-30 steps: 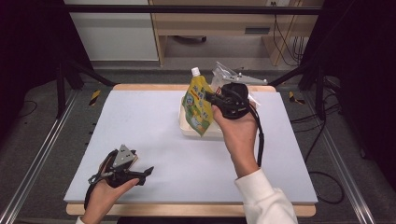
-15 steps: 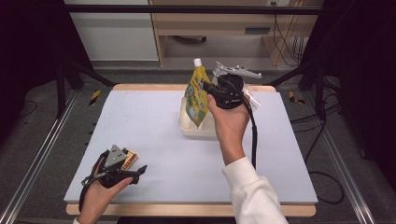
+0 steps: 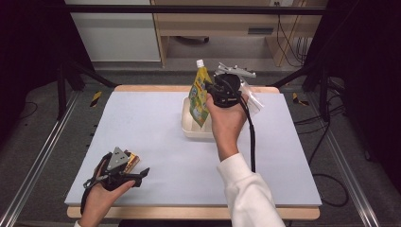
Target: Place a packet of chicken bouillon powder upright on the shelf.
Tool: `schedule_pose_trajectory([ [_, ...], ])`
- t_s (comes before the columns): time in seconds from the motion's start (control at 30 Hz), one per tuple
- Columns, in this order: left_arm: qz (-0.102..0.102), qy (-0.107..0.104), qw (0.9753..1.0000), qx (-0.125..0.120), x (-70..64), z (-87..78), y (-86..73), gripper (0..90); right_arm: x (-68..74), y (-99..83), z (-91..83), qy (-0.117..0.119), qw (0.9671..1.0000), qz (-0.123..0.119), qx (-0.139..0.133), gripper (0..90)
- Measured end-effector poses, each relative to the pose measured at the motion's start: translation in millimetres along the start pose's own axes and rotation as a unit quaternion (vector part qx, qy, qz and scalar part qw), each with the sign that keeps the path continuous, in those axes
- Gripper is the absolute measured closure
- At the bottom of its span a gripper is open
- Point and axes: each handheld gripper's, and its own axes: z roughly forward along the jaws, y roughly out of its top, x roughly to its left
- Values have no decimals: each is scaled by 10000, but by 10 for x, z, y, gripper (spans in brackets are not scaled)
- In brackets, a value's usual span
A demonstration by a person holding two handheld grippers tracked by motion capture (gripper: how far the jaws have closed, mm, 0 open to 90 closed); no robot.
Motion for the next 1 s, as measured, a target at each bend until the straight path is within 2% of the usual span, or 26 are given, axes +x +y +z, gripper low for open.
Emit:
schedule_pose_trajectory([
  [0.4,29,-23,10000,-7,-7,2,4,97,-47,-14,233,-350,9991,-26,231,900],
  [0.8,26,-75,10000,-11,-11,7,4,98,-25,-7,417,-478,9984,112,292,900],
  [1.0,26,-80,10000,-11,-6,6,5,98,-48,-14,429,-572,9979,125,276,900],
])
